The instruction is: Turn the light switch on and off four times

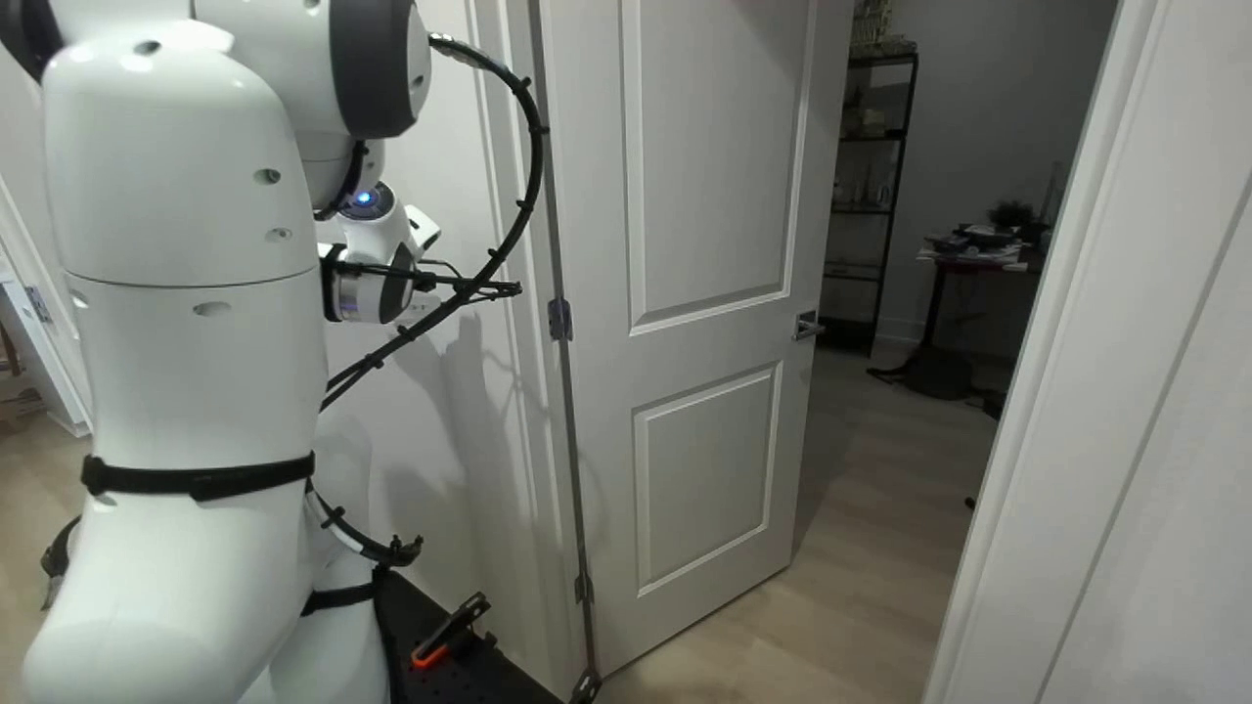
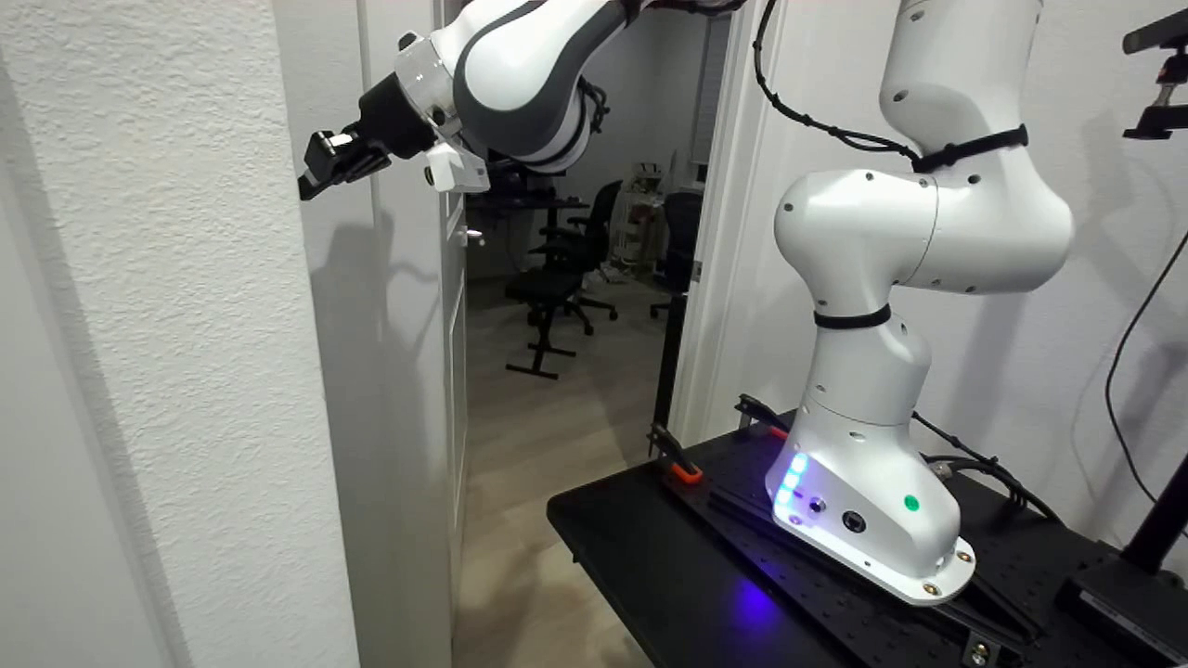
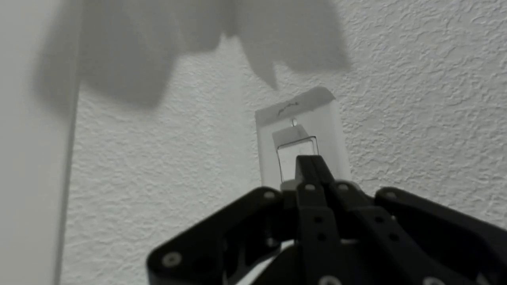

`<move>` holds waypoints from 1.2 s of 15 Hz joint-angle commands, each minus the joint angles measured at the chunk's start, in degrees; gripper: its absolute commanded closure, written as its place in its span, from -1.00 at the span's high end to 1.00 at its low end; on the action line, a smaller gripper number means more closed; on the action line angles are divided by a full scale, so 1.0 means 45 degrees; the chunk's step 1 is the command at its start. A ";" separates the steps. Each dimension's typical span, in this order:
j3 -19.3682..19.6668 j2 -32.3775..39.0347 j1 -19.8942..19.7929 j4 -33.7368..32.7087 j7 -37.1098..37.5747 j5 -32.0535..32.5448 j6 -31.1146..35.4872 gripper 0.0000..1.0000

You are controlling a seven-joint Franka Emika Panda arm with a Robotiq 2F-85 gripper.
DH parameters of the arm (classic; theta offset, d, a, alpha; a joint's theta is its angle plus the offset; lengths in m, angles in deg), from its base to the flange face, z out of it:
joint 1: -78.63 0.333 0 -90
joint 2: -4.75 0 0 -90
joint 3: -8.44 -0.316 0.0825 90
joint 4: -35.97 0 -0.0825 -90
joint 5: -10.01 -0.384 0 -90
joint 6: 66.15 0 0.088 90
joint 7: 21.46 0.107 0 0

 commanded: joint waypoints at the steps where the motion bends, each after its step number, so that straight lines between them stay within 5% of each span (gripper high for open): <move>1: 0.1789 0.0140 0.1770 -0.0418 -0.0101 -0.0014 0.0052 -1.00; 7: 0.4961 -0.0109 0.4833 -0.0819 -0.0447 -0.0174 0.0167 -1.00; 8: 0.4142 -0.0161 0.3864 -0.0716 -0.0423 -0.0002 0.0115 -1.00; 18: 0.4055 -0.0283 0.3887 -0.0878 -0.0445 0.0014 0.0124 -1.00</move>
